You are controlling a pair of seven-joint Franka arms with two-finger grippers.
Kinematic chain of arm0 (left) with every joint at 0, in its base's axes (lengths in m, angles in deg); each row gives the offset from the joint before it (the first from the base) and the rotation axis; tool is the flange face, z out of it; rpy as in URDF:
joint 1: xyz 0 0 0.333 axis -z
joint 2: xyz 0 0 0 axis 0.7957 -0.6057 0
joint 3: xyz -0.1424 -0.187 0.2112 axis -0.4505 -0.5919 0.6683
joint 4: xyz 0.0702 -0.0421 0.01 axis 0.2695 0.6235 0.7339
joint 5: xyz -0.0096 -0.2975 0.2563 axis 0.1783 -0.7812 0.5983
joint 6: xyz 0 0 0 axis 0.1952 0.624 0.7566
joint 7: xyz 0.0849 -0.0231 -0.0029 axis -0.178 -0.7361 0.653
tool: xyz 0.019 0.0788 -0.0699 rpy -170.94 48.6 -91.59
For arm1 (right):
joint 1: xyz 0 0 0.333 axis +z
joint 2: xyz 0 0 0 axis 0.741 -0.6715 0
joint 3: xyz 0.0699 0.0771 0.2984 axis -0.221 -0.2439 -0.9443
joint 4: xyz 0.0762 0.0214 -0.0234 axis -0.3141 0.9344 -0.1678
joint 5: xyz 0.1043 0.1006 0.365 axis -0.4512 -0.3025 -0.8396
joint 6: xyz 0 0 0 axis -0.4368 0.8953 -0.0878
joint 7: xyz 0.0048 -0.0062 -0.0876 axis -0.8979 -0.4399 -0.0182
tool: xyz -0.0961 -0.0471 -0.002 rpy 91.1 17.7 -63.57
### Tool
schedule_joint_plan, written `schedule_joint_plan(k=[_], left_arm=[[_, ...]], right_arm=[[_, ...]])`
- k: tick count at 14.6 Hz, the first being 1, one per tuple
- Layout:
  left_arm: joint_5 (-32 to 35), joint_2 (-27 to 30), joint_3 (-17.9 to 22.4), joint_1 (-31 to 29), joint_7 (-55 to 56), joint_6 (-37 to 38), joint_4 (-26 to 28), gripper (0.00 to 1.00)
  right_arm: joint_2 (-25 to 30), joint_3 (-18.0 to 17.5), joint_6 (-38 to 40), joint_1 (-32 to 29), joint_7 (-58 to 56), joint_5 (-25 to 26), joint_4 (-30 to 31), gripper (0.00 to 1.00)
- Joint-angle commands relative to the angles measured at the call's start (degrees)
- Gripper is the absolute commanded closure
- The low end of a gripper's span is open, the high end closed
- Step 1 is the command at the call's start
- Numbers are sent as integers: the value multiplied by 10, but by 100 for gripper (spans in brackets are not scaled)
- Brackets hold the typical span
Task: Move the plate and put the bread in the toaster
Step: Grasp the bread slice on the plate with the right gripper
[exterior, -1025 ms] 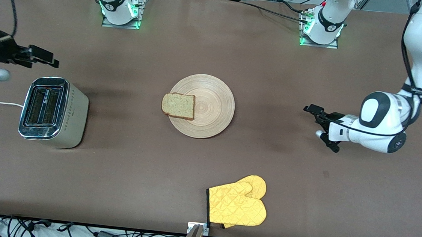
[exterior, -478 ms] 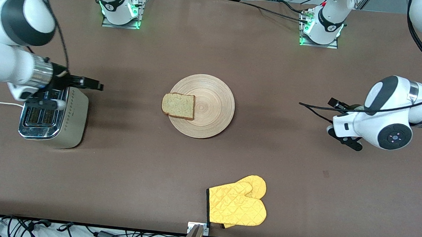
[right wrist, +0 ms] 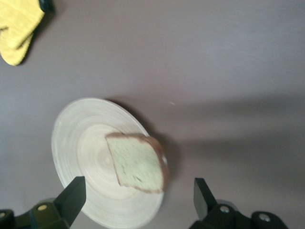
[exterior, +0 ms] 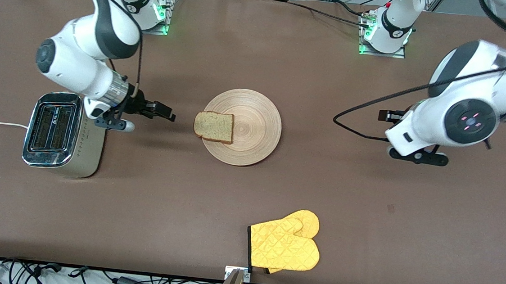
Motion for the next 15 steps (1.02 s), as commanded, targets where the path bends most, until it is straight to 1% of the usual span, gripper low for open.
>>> schedule_joint_plan(k=[1, 2, 3, 4, 5, 7, 9, 10, 11, 12, 13, 14, 15], left_arm=[[-23, 63, 66, 16, 4, -80, -3, 0], [-84, 103, 129, 33, 4, -118, 35, 0], [-153, 146, 197, 60, 3, -151, 86, 0], [-187, 177, 247, 78, 2, -173, 127, 0], [-192, 204, 274, 90, -23, -189, 159, 0], [-180, 246, 285, 91, -112, -216, 209, 0], [-150, 292, 292, 94, -129, -250, 254, 0], [-146, 298, 297, 103, -128, -256, 260, 0], [-146, 299, 313, 117, -125, -246, 260, 0], [-146, 294, 316, 117, -124, -222, 252, 0], [-151, 284, 320, 113, -125, -205, 238, 0], [-153, 269, 320, 110, -125, -197, 221, 0], [-152, 265, 318, 110, -126, -187, 213, 0]], right_arm=[[-49, 2, -81, 23, -59, -43, 8, 0], [-65, 1, -93, 23, -107, -89, 8, 0], [-76, 1, -106, 25, -173, -140, 12, 0], [-81, 1, -140, 29, -261, -197, 27, 0], [-90, 0, -158, 28, -330, -252, 35, 0], [-107, 0, -158, 34, -416, -372, 34, 0], [-121, 1, -161, 57, -486, -480, 28, 0], [-129, 1, -161, 58, -538, -532, 28, 0], [-137, 0, -159, 58, -577, -569, 28, 0], [-142, 0, -158, 61, -604, -588, 29, 0], [-144, 0, -161, 75, -620, -593, 32, 0], [-145, 0, -161, 78, -626, -594, 33, 0], [-147, 0, -161, 78, -627, -594, 32, 0]])
